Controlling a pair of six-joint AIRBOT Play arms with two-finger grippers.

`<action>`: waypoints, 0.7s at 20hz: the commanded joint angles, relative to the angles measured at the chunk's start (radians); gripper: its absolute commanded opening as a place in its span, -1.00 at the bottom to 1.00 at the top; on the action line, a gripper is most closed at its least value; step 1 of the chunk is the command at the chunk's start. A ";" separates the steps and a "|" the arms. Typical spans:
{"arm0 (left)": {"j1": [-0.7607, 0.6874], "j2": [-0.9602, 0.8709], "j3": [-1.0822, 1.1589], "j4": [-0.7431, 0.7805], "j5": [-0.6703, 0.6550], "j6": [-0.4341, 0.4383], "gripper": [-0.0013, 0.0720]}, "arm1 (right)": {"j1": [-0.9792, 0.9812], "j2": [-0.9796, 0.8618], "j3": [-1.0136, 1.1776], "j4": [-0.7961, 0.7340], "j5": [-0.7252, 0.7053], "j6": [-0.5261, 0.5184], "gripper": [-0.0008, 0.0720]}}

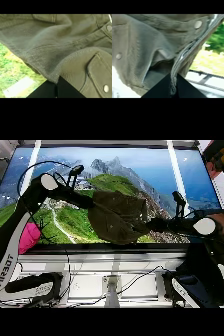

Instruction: Fold the clothes and pants, and hang the long-sleeved shirts on hangers.

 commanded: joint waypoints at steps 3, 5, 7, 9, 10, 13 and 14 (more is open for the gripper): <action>-0.084 -0.078 0.000 -0.081 -0.022 -0.003 -0.87 | 0.012 -0.001 -0.102 -0.358 -0.121 0.238 -0.83; -0.137 -0.105 0.000 -0.081 -0.022 -0.003 -0.87 | 0.012 -0.001 -0.108 -0.466 -0.124 0.357 -0.83; -0.172 -0.135 0.000 -0.081 -0.022 -0.003 -0.82 | 0.012 -0.001 -0.108 -0.512 -0.137 0.431 -0.83; -0.189 -0.163 0.000 -0.082 -0.023 -0.003 0.11 | 0.012 -0.001 -0.110 -0.549 -0.127 0.513 -0.83; -0.191 -0.177 0.000 -0.082 -0.023 -0.003 0.68 | 0.012 -0.001 -0.116 -0.576 -0.105 0.545 -0.83; -0.185 -0.188 0.000 -0.081 -0.023 -0.003 0.79 | 0.012 -0.001 -0.129 -0.638 0.000 0.553 -0.82; -0.178 -0.188 0.000 -0.081 -0.023 -0.003 0.79 | 0.012 -0.001 -0.129 -0.652 0.027 0.548 -0.77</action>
